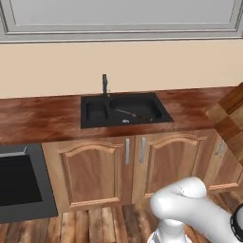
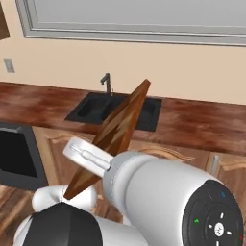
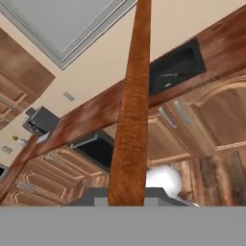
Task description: Move the cutting board and knife to the sink. Then move spray from the cabinet to the counter.
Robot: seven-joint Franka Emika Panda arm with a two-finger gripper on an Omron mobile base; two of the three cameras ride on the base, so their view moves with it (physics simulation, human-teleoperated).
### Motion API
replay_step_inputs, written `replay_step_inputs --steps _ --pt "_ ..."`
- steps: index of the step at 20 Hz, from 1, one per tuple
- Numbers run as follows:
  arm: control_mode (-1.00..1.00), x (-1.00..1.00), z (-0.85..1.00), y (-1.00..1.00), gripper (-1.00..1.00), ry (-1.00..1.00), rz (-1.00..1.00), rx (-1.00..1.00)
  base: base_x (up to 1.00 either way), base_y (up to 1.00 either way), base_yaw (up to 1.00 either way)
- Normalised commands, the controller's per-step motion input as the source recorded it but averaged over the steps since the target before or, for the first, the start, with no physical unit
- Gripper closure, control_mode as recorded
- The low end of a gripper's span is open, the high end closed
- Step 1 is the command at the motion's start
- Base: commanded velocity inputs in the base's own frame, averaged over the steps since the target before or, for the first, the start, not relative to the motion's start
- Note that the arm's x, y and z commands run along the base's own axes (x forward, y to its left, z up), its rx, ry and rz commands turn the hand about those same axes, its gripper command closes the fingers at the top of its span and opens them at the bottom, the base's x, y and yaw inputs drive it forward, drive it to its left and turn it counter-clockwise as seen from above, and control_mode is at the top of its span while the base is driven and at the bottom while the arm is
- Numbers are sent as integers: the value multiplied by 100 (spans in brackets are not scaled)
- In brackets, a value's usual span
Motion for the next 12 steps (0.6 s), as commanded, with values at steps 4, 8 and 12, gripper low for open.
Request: replay_step_inputs --steps 4,8,12 --pt "100 0 0 0 100 0 0 0 66 71 0" --pt "100 0 0 0 100 0 0 0 76 28 0" --pt "100 0 0 0 100 0 0 0 67 -18 0"
